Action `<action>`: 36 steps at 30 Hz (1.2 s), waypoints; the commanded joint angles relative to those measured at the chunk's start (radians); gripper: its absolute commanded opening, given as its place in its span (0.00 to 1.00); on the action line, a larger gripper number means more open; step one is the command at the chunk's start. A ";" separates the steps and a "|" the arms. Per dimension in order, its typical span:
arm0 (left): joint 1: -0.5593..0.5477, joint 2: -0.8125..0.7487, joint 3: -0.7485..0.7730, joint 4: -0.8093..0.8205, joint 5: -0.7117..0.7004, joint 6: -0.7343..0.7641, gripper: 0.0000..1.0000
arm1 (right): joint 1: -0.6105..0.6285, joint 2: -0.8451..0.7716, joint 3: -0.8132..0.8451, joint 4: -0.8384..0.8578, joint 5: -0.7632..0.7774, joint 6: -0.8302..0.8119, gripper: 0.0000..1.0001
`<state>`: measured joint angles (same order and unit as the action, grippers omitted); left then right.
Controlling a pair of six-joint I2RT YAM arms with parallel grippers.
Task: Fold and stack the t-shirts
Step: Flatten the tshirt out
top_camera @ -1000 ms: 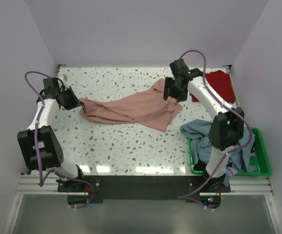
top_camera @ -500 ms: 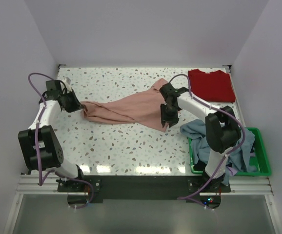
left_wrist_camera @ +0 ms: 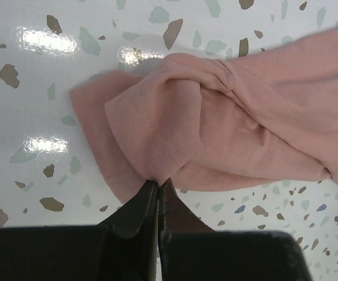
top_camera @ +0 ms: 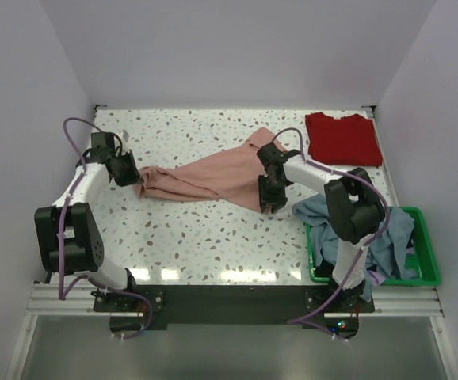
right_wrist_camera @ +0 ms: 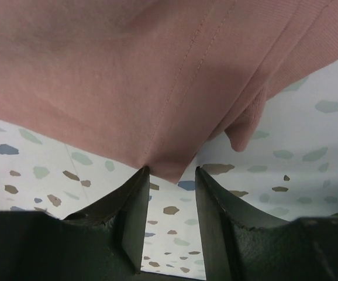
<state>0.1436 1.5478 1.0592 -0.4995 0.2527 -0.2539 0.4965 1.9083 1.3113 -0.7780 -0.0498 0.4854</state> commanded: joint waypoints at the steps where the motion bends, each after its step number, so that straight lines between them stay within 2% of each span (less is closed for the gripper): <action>1: -0.012 0.012 0.001 0.006 -0.039 0.022 0.00 | -0.001 0.015 -0.014 0.046 -0.013 -0.011 0.41; 2: -0.012 0.012 0.002 0.004 -0.041 0.021 0.00 | -0.003 0.020 -0.014 0.049 -0.013 -0.011 0.41; 4: -0.013 0.006 0.001 0.004 -0.041 0.018 0.10 | -0.006 0.032 -0.012 0.054 -0.013 -0.013 0.40; 5: -0.013 0.003 -0.001 0.006 -0.040 0.015 0.25 | -0.006 0.035 -0.011 0.054 -0.013 -0.011 0.40; 8: -0.013 -0.018 -0.001 0.007 -0.029 0.001 0.45 | -0.010 0.041 -0.015 0.042 -0.010 -0.011 0.35; 10: -0.013 -0.050 0.002 0.007 -0.015 -0.018 0.55 | -0.012 0.040 -0.029 0.042 -0.013 -0.010 0.31; 11: -0.010 -0.066 0.001 0.006 -0.013 -0.024 0.57 | -0.013 0.041 -0.035 0.043 -0.015 -0.010 0.24; 13: -0.006 -0.119 -0.001 0.000 -0.015 -0.039 0.61 | -0.018 0.043 -0.040 0.042 -0.024 -0.002 0.15; 15: 0.013 -0.173 -0.025 -0.007 -0.036 -0.067 0.62 | -0.021 0.046 -0.038 0.039 -0.028 -0.001 0.06; 18: 0.057 -0.219 -0.090 -0.019 -0.070 -0.103 0.61 | -0.022 0.049 -0.035 0.034 -0.030 -0.004 0.00; 25: 0.086 -0.232 -0.223 0.036 -0.078 -0.180 0.44 | -0.024 0.032 -0.034 0.017 -0.015 -0.027 0.00; 36: 0.116 -0.140 -0.323 0.275 0.048 -0.294 0.38 | -0.032 0.015 -0.038 0.011 -0.012 -0.042 0.00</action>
<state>0.2531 1.3891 0.7555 -0.3515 0.2539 -0.4927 0.4690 1.9285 1.2949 -0.7635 -0.0715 0.4622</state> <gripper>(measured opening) 0.386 0.011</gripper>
